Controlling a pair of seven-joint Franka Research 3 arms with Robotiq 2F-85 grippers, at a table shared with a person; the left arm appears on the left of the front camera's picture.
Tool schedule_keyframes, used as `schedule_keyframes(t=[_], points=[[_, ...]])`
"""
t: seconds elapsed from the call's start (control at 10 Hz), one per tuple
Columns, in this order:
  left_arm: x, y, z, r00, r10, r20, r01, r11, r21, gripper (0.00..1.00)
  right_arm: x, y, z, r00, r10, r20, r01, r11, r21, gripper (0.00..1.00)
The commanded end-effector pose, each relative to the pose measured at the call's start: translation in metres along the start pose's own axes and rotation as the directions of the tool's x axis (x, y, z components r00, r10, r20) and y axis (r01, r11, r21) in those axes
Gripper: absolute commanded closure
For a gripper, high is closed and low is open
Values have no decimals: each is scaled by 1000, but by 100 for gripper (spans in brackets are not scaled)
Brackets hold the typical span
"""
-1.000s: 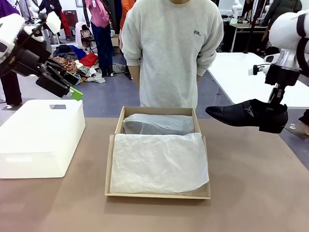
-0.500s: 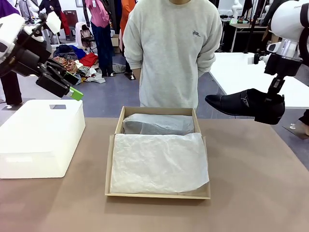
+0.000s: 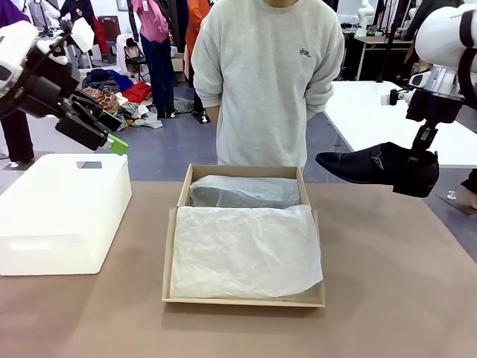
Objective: Pack the shoes into the box.
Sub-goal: Place the other shoe of the Shoes into the Shoes Box.
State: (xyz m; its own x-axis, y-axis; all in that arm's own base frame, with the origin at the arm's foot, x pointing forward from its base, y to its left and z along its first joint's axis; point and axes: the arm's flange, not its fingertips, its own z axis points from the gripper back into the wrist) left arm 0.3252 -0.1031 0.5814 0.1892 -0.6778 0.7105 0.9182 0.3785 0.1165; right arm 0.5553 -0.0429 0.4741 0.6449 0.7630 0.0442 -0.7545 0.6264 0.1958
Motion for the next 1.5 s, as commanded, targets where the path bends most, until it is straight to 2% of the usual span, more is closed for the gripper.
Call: schedule_keyframes(t=[0.0,0.2,0.4,0.5,0.6,0.7,0.9,1.0,1.2,1.3,1.4], points=[[0,1,0,1000,-13,12,14,1000,-13,0,0,0,0,1000,0,0,0,1000,0,100],[0,1,0,1000,-13,12,14,1000,-13,0,14,31,26,980,-190,59,193,980,-45,100],[0,1,0,1000,-13,12,14,1000,-13,0,25,58,38,924,-375,75,381,921,-84,100],[0,1,0,1000,-13,12,14,1000,-13,0,33,72,41,881,-469,60,472,877,-83,100],[0,1,0,1000,-13,12,14,1000,-13,0,43,85,42,837,-541,83,548,829,-116,100],[0,1,0,1000,-13,12,14,1000,-13,0,54,98,44,778,-618,110,628,772,-102,100],[0,1,0,1000,-13,12,14,1000,-13,0,82,122,44,702,-696,151,712,681,-170,100],[0,1,0,1000,-13,12,14,1000,-13,0,93,132,45,685,-710,165,729,667,-152,100],[0,1,0,1000,-13,12,14,1000,-13,0,104,143,45,671,-717,189,741,659,-129,100],[0,1,0,1000,-13,12,14,1000,-13,0,102,143,45,683,-707,182,730,666,-154,100],[0,1,0,1000,-13,12,14,1000,-13,0,103,142,40,690,-707,152,723,680,-118,100]])
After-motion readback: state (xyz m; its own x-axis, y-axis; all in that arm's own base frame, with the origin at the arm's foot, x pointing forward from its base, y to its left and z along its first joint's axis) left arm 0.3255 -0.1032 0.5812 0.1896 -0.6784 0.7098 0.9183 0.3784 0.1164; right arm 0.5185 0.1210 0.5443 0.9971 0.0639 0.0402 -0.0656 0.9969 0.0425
